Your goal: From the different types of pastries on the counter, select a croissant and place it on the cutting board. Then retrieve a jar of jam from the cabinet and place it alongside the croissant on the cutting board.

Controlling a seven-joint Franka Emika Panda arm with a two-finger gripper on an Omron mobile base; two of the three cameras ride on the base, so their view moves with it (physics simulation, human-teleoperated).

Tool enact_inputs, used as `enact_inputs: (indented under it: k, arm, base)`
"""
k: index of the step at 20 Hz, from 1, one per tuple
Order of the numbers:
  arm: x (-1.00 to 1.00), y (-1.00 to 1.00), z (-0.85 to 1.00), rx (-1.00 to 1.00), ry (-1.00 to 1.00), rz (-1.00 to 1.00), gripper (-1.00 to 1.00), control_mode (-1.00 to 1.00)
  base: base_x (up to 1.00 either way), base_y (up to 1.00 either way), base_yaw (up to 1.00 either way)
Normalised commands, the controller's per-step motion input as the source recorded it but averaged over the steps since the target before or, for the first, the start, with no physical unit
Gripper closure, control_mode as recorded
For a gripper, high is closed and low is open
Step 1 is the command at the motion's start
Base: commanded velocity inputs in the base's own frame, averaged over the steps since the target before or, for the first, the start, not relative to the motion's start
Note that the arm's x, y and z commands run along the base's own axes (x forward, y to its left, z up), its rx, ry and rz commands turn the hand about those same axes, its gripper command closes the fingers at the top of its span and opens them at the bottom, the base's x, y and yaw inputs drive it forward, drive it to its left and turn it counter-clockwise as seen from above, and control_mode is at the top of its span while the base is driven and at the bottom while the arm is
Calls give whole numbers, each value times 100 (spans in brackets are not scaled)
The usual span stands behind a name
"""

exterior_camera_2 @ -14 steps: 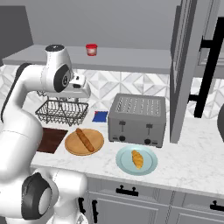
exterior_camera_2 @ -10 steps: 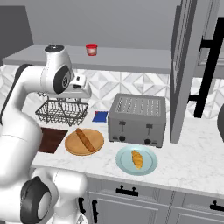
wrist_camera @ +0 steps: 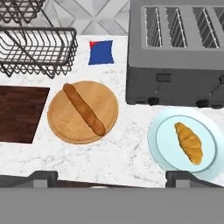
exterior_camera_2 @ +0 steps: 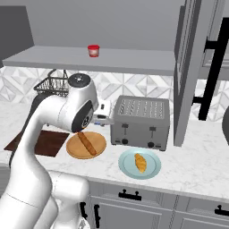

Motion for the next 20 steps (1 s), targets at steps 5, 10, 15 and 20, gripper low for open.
enact_inputs:
  k: [5,10,15,20]
  arm:
    - [3,-89,-13,20,16,-10,-100,-100]
    - [48,-51,0,7,19,-6,-100,-100]
    - [10,-37,-44,-13,1,0,-100,-100]
    - [6,-1,-82,-25,-8,0,-100,-100]
  base:
    - [0,0,0]
    - [0,0,0]
    - [0,0,0]
    - [0,0,0]
